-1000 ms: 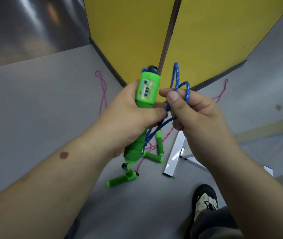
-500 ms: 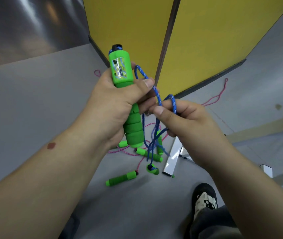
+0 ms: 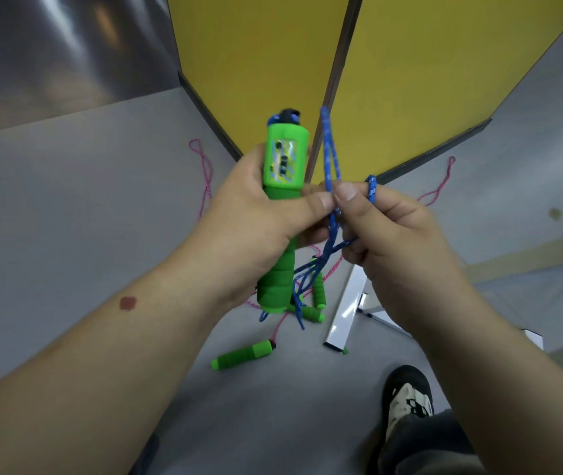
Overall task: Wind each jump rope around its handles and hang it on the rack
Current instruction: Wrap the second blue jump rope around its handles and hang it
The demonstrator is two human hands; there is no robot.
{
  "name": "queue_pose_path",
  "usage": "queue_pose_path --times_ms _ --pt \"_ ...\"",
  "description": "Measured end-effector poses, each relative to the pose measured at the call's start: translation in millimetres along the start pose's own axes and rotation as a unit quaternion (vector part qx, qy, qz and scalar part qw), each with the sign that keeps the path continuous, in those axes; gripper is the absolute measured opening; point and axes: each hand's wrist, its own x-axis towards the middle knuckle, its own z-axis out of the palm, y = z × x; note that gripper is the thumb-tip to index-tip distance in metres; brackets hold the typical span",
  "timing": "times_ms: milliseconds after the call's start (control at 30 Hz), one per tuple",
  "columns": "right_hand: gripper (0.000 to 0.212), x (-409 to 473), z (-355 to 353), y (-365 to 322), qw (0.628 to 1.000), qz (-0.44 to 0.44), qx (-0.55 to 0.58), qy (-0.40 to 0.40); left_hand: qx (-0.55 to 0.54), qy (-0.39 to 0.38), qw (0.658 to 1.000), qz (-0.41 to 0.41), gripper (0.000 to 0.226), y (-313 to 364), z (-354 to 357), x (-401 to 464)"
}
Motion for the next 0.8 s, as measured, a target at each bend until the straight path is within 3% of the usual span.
queue_pose_path --times_ms 67,133,267,333,467,567,800 --pt "0.023 0 -1 3 0.999 0.012 -0.035 -0.014 -0.062 0.042 0.997 0.002 0.037 6 -3 4" --pt "0.014 -1 -2 5 0.997 0.017 -0.071 -0.038 -0.101 0.076 0.992 0.006 0.034 9 -8 7" --pt "0.009 -2 -2 8 0.993 0.007 -0.094 -0.066 -0.122 0.095 0.988 -0.008 0.034 9 -13 8" --pt "0.011 -1 -2 6 0.997 -0.010 -0.066 -0.047 -0.092 0.076 0.993 -0.018 0.034 8 -12 5" --pt "0.010 2 -3 4 1.000 -0.016 -0.005 0.010 0.074 -0.021 0.997 -0.020 0.045 0 -7 -1" --pt "0.009 5 -6 6 0.999 -0.009 0.008 0.033 0.135 -0.023 0.991 -0.005 0.042 -5 0 -4" --pt "0.011 3 -6 10 0.997 0.044 -0.038 -0.046 -0.083 0.056 0.995 -0.022 0.041 9 -3 3"
